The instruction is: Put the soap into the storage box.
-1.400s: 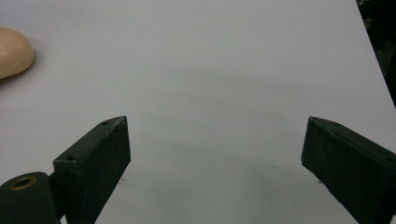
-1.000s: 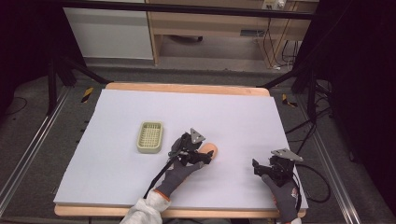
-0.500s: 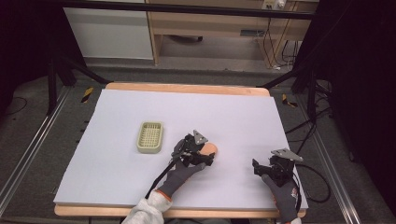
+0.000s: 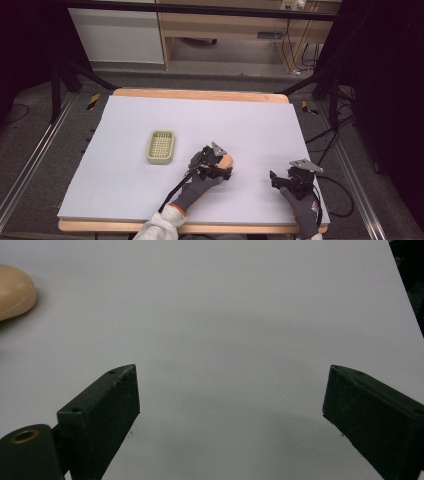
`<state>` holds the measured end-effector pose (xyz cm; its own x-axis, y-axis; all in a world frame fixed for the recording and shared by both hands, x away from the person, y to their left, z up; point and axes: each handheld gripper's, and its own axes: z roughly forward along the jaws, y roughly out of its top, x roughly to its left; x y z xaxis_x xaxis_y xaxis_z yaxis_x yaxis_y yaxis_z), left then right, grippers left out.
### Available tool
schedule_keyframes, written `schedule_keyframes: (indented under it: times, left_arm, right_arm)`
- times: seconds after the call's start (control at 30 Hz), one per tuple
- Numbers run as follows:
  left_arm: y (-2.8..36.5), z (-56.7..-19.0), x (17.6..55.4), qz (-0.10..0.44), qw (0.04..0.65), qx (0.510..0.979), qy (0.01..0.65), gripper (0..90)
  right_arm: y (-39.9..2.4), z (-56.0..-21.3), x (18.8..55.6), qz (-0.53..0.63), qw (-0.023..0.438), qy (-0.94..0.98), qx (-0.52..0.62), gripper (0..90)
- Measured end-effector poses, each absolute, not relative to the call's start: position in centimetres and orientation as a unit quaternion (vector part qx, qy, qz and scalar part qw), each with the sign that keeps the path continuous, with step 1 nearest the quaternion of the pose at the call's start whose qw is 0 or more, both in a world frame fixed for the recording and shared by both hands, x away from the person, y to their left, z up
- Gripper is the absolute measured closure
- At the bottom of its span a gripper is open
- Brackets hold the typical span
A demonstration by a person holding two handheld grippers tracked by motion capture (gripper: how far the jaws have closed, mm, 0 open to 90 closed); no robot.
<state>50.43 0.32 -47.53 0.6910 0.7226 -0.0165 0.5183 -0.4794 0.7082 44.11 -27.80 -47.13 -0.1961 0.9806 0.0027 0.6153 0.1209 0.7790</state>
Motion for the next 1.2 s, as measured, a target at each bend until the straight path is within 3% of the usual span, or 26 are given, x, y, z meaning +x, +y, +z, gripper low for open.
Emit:
schedule_keyframes:
  times: [0.27, 1.2]
  left_arm:
    - [0.23, -47.89, 50.74, 0.144, 0.35, 0.849, 0.369, 29.6]
    - [-0.27, -47.44, 50.69, 0.15, 0.332, 0.855, 0.371, 31.5]
  right_arm:
    - [-27.77, -47.15, 44.13, 0.334, 0.273, 0.698, 0.571, 8.4]
    - [-27.79, -47.17, 44.16, 0.333, 0.272, 0.7, 0.57, 8.4]
